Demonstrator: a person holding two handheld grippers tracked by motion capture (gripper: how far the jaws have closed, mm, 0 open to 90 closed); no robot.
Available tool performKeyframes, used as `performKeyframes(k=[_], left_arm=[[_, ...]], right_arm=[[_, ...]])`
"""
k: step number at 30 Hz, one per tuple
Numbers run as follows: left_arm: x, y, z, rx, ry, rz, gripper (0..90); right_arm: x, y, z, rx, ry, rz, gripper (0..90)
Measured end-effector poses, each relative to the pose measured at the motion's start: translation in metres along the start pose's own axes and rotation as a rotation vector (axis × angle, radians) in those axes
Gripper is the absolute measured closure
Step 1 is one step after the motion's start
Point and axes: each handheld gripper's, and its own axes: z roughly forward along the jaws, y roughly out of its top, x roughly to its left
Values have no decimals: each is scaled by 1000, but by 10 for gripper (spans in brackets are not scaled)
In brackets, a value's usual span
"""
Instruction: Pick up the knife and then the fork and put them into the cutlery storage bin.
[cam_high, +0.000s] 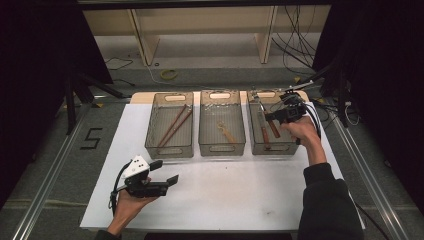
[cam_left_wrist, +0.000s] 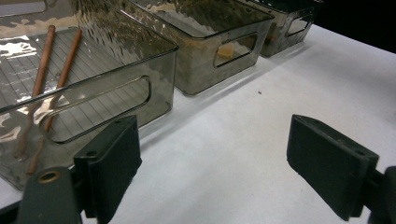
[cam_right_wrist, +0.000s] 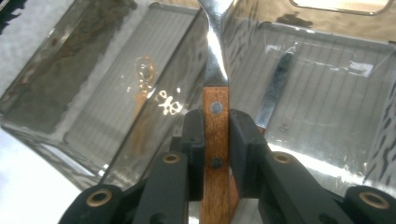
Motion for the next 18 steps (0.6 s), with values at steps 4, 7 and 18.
performKeyframes(k=[4,7,18], left_arm=[[0,0,0,0,0,0,169],[0,0,0,-1,-1,0,169],[0,0,0,-1,0,0,169]], right_arm=[[-5,0,4,13,-21,15,779],[-8,0,7,22,-28,29,779],[-12,-1,16,58,-72,38,779]])
